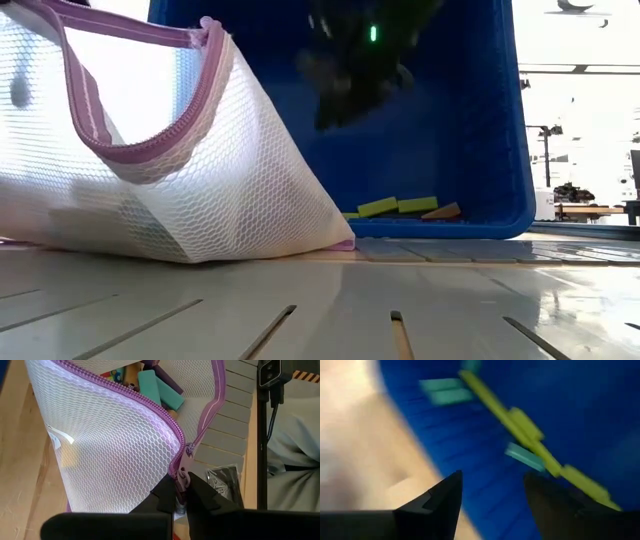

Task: Sort blocks

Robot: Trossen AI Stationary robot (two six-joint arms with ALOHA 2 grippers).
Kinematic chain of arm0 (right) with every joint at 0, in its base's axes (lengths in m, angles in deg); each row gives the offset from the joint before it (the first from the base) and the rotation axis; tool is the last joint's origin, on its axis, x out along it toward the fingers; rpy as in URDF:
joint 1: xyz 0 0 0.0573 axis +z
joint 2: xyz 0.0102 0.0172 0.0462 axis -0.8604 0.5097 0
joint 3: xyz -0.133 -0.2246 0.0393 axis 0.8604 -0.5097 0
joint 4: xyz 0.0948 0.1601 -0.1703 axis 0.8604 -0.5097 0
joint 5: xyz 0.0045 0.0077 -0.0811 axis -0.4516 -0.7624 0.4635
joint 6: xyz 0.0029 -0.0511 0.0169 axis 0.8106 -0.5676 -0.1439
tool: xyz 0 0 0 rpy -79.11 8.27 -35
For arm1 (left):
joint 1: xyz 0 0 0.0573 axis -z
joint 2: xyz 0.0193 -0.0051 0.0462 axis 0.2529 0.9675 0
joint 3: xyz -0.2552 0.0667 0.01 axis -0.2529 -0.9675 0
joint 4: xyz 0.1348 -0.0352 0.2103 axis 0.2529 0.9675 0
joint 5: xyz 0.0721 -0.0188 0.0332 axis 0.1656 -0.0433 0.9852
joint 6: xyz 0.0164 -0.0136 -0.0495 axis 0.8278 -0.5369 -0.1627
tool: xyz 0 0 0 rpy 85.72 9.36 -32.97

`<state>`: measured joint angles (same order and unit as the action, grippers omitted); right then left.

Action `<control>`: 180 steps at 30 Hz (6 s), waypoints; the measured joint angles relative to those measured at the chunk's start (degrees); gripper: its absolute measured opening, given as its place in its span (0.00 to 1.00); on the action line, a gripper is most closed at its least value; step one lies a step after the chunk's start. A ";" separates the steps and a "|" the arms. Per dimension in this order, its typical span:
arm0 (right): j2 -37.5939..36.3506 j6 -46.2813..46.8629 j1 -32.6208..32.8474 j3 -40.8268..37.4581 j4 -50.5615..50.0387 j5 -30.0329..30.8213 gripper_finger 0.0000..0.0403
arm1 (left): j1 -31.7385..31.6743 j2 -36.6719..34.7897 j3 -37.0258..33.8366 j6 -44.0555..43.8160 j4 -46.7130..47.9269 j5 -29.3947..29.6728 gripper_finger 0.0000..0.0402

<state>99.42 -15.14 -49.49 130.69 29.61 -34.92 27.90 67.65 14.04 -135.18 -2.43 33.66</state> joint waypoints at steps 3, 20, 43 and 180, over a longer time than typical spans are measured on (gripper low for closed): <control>0.00 6.52 -4.05 -5.92 5.91 1.93 0.49 | 0.00 0.00 0.00 0.02 0.00 0.02 0.00; 0.02 -28.23 -27.21 -17.22 29.57 -36.58 0.49 | -0.04 0.02 0.00 0.07 -0.20 0.76 0.00; 12.07 -0.91 -26.58 -12.92 37.13 -14.64 0.49 | -0.20 0.02 -0.02 0.04 -0.31 3.58 0.00; 4.95 -20.76 -13.67 -1.36 28.25 -27.79 0.55 | -0.17 0.04 -0.02 0.01 -0.80 5.99 0.00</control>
<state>104.37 -35.90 -63.16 129.34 57.86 -62.71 27.72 67.70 14.02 -135.17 -3.23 39.65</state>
